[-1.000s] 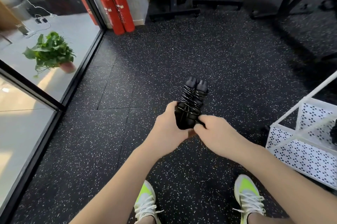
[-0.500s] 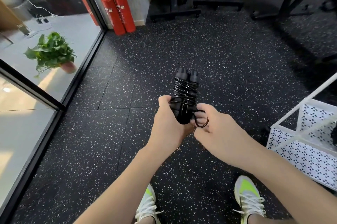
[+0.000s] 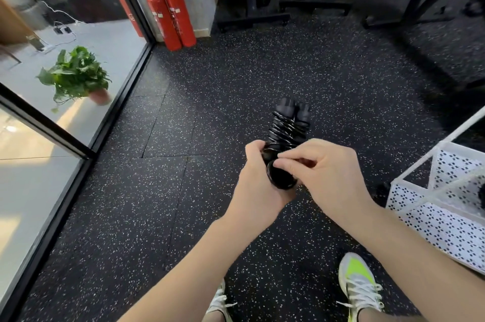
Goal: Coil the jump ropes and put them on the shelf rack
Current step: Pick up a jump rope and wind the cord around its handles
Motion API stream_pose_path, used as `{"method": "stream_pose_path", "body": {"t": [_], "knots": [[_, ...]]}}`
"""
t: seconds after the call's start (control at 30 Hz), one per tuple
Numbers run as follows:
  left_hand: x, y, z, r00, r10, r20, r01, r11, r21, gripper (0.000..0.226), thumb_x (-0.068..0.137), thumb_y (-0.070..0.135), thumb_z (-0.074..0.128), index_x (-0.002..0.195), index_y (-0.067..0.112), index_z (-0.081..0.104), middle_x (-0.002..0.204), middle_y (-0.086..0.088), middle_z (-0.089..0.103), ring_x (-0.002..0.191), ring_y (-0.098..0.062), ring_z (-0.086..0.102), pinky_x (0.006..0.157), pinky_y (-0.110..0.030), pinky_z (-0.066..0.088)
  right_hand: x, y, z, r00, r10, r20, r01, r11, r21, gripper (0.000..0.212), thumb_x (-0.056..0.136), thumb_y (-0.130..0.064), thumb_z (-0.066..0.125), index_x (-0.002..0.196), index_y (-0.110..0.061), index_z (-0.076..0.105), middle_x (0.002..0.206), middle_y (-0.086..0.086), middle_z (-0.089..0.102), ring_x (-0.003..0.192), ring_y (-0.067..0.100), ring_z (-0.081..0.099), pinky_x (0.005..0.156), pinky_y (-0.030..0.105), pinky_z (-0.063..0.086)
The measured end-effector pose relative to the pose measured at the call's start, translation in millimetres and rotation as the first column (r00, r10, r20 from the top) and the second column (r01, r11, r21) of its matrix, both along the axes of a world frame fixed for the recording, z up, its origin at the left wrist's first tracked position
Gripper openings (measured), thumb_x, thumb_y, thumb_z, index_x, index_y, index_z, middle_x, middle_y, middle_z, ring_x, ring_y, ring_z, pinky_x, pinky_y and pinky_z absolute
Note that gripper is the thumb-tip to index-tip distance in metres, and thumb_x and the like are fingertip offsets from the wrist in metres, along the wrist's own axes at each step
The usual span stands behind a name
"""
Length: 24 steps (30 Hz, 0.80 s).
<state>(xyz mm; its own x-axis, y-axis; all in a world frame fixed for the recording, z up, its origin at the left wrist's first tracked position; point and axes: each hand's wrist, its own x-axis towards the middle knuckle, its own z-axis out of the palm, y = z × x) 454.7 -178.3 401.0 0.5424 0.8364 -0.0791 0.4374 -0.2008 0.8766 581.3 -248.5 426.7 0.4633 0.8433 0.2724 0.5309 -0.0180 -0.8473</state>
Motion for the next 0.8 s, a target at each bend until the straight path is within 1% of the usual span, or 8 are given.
{"method": "stream_pose_path", "body": {"t": [0.1,0.2,0.27,0.37,0.53,0.63,0.73,0.8], "knots": [[5,-3,-2,1.000,0.000,-0.018,0.001,0.999,0.043,0.076,0.080,0.015,0.084,0.131,0.031,0.029,0.100,0.020,0.057,0.083,0.006,0.061,0.066,-0.009,0.047,0,0,-1,0.999,-0.053,-0.008,0.052,0.998,-0.024,0.014,0.079,-0.020,0.086,0.079,-0.028,0.075,0.080,-0.016,0.068,0.079,0.006,0.065,0.071,0.017,0.049],[8,-6,-4,0.999,-0.001,-0.033,0.005,0.994,0.112,0.071,0.085,0.018,0.077,0.137,0.027,0.030,0.105,0.018,0.052,0.089,0.001,0.055,0.072,-0.010,0.045,1,1,-1,0.995,-0.093,-0.038,0.092,0.995,-0.032,0.020,0.080,-0.022,0.085,0.081,-0.032,0.068,0.077,-0.013,0.067,0.073,0.008,0.064,0.066,0.019,0.051],[9,-8,-7,1.000,-0.006,-0.028,0.009,0.993,0.121,0.072,0.085,0.018,0.076,0.138,0.026,0.028,0.110,0.013,0.052,0.094,-0.005,0.056,0.076,-0.012,0.043,1,1,-3,0.991,-0.094,-0.091,0.091,0.995,-0.042,0.024,0.080,-0.022,0.085,0.084,-0.033,0.064,0.077,-0.013,0.066,0.071,0.007,0.063,0.066,0.016,0.050],[10,-8,-9,1.000,-0.001,-0.024,0.004,0.992,0.126,0.073,0.084,0.018,0.077,0.138,0.025,0.027,0.113,0.009,0.052,0.097,-0.008,0.056,0.077,-0.012,0.043,1,3,-6,0.992,-0.105,-0.069,0.102,0.994,-0.043,0.021,0.082,-0.022,0.084,0.087,-0.031,0.065,0.077,-0.012,0.063,0.073,0.005,0.059,0.067,0.013,0.046],[11,-8,-8,1.000,0.020,-0.009,-0.018,0.990,0.138,0.071,0.085,0.017,0.074,0.139,0.023,0.028,0.114,0.007,0.052,0.099,-0.013,0.058,0.083,-0.024,0.049,1,6,-10,0.994,-0.087,0.068,0.089,0.996,-0.021,0.021,0.084,-0.020,0.081,0.091,-0.032,0.065,0.084,-0.014,0.059,0.082,0.004,0.058,0.071,0.013,0.044],[11,-7,-9,1.000,0.003,-0.001,-0.003,0.993,0.115,0.069,0.085,0.015,0.073,0.137,0.024,0.029,0.113,0.007,0.052,0.097,-0.012,0.056,0.081,-0.021,0.047,2,6,-12,0.986,-0.039,0.163,0.040,0.999,-0.009,0.028,0.086,-0.021,0.076,0.102,-0.037,0.059,0.090,-0.015,0.054,0.082,0.007,0.056,0.071,0.031,0.052],[10,-6,-10,1.000,0.001,0.018,-0.003,0.994,0.111,0.069,0.084,0.014,0.073,0.137,0.025,0.030,0.118,0.004,0.054,0.102,-0.015,0.058,0.085,-0.024,0.049,2,6,-13,0.955,-0.006,0.296,0.015,0.999,-0.030,0.031,0.091,-0.024,0.072,0.115,-0.042,0.065,0.099,-0.024,0.046,0.085,-0.002,0.051,0.066,0.022,0.047],[9,-5,-12,1.000,-0.006,0.019,0.003,0.992,0.123,0.070,0.084,0.013,0.074,0.136,0.027,0.029,0.118,0.004,0.053,0.101,-0.014,0.058,0.084,-0.024,0.049,2,7,-14,0.951,-0.021,0.307,0.027,0.999,-0.018,0.029,0.090,-0.021,0.074,0.116,-0.034,0.071,0.099,-0.026,0.044,0.086,-0.004,0.050,0.067,0.019,0.046]]}}
